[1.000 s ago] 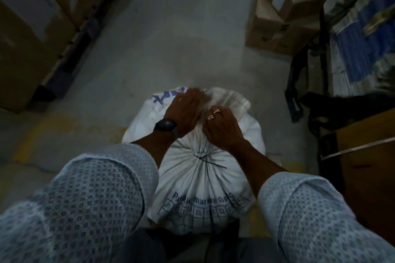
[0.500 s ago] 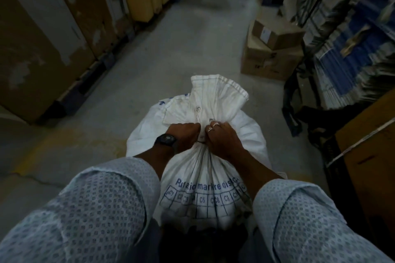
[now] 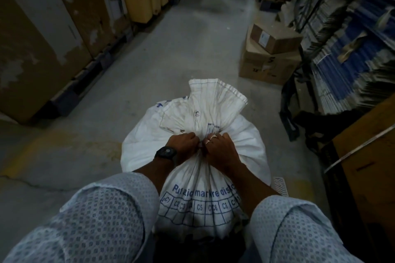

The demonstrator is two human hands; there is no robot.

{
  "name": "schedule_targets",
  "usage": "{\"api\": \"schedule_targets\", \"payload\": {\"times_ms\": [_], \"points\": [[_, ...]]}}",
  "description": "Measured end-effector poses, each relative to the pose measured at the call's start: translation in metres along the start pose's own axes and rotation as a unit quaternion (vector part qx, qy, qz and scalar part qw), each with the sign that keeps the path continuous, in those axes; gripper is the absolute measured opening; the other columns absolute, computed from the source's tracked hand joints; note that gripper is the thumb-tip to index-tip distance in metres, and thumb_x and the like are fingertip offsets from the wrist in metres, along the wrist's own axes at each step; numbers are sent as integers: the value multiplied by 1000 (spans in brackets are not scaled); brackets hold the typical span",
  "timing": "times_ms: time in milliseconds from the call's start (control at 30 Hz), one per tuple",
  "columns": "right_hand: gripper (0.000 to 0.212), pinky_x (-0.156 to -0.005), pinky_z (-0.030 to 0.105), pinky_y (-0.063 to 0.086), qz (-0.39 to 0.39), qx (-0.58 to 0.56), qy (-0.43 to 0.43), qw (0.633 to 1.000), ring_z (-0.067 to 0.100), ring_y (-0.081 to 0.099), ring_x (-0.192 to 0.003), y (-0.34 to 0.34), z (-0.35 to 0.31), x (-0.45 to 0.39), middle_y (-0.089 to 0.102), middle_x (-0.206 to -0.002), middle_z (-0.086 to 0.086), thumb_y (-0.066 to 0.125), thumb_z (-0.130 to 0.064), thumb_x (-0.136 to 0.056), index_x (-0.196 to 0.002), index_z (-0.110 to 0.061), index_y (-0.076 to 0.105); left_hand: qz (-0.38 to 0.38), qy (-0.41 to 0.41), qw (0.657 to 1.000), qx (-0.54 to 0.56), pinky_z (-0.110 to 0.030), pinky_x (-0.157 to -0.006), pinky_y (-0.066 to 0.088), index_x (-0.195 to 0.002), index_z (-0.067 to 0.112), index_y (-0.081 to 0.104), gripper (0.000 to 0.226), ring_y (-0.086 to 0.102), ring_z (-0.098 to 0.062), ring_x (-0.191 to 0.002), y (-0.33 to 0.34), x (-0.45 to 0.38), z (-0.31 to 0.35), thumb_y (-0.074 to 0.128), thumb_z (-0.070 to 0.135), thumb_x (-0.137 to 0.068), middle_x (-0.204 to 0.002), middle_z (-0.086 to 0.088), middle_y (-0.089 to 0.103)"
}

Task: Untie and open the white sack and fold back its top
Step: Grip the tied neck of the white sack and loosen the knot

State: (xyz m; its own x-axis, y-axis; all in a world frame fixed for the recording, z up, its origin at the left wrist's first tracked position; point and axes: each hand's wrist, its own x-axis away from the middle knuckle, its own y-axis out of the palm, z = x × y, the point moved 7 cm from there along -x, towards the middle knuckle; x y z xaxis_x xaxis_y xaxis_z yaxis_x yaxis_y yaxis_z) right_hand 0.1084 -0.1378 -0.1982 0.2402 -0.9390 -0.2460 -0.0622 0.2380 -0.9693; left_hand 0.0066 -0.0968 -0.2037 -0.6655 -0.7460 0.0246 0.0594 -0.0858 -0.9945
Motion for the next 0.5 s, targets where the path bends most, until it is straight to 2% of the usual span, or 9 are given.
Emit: {"api": "schedule_targets", "payload": {"times_ms": [100,267,367,500], "points": [[19,-64,38,41,-23,17,-27,999,30,61,-69,10,4,-2,65,-80,8,52,-29,-71,-78,-15,64,-2,8,1000,24,-40,-70,46,-107,16,61,31,61,-28,-101,8,-5,-2,47,41,-95,-111,-5,60],[31,-67,39,41,-53,40,-68,995,32,61,-74,21,6,-2,65,-86,12,52,-34,-70,-85,-10,64,-10,35,998,46,-39,-73,46,-113,14,59,30,60,-27,-103,17,-6,-1,48,36,-96,-116,-7,59],[31,-67,38,40,-63,66,-76,993,30,61,-74,27,6,-1,66,-87,10,53,-36,-71,-86,-12,66,-14,46,997,56,-40,-76,50,-117,13,58,32,59,-27,-105,18,-8,0,49,35,-95,-119,-6,58],[28,-63,37,44,-38,37,-48,997,30,62,-69,28,6,0,67,-86,12,51,-30,-74,-87,-10,66,-25,51,997,57,-41,-76,49,-116,10,58,31,59,-29,-105,18,-10,0,51,31,-93,-118,-9,58]]}}
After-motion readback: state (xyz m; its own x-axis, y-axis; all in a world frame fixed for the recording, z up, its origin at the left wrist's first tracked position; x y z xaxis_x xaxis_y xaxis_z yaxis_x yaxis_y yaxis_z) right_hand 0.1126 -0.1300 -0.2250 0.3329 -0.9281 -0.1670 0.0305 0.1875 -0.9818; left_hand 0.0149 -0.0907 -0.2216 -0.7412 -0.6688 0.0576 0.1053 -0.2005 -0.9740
